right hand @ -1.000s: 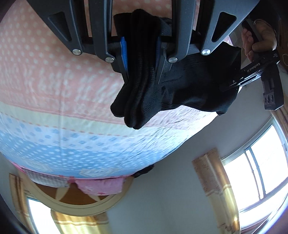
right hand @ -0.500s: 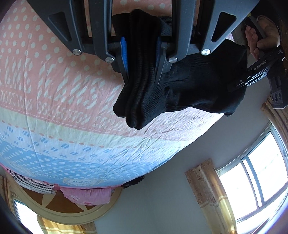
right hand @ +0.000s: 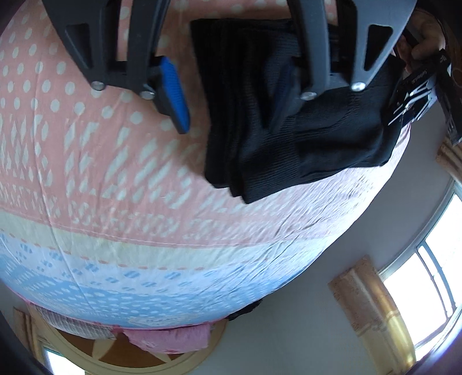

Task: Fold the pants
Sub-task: 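Release the folded pants with the left gripper and pull back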

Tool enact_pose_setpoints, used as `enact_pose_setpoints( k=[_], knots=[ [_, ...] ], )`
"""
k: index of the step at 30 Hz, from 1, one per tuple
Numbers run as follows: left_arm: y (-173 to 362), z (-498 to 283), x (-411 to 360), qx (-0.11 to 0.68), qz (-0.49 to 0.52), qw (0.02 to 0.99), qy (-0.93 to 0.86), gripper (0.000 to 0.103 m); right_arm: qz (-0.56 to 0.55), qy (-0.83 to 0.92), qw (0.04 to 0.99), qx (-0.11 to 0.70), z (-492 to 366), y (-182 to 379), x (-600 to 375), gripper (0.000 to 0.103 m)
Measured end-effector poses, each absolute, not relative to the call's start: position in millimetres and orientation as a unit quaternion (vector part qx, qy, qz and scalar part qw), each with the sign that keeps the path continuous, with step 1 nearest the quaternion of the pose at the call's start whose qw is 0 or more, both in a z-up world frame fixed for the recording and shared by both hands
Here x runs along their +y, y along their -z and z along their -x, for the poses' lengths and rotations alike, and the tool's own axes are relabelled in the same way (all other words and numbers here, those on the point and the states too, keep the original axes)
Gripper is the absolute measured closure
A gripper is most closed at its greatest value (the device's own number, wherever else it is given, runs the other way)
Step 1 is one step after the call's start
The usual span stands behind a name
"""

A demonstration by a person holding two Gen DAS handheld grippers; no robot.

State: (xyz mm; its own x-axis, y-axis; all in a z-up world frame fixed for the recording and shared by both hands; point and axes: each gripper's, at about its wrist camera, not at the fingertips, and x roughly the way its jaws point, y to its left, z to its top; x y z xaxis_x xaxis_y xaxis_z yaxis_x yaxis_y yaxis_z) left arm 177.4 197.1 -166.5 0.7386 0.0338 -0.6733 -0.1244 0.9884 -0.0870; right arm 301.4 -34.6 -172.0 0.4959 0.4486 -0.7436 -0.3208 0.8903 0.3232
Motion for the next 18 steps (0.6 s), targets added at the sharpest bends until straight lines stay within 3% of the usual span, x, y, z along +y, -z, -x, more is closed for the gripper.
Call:
enact_pose_setpoints(
  k=[2, 5, 11, 18],
  knots=[
    [170, -175, 204, 0.358, 0.067, 0.930, -0.056, 0.016, -0.096, -0.216, 0.863, 0.446, -300, 171, -47, 0.040],
    [170, -169, 215, 0.362, 0.073, 0.926, -0.071, 0.007, -0.127, -0.192, 0.873, 0.430, -292, 162, -65, 0.039],
    [145, -136, 228, 0.336, 0.089, 0.929, -0.126, 0.007, -0.162, -0.130, 0.902, 0.380, -236, 118, -92, 0.039],
    [68, -91, 204, 0.227, 0.084, 0.964, -0.109, 0.006, -0.073, -0.150, 0.941, 0.293, -138, 45, -64, 0.039]
  ],
)
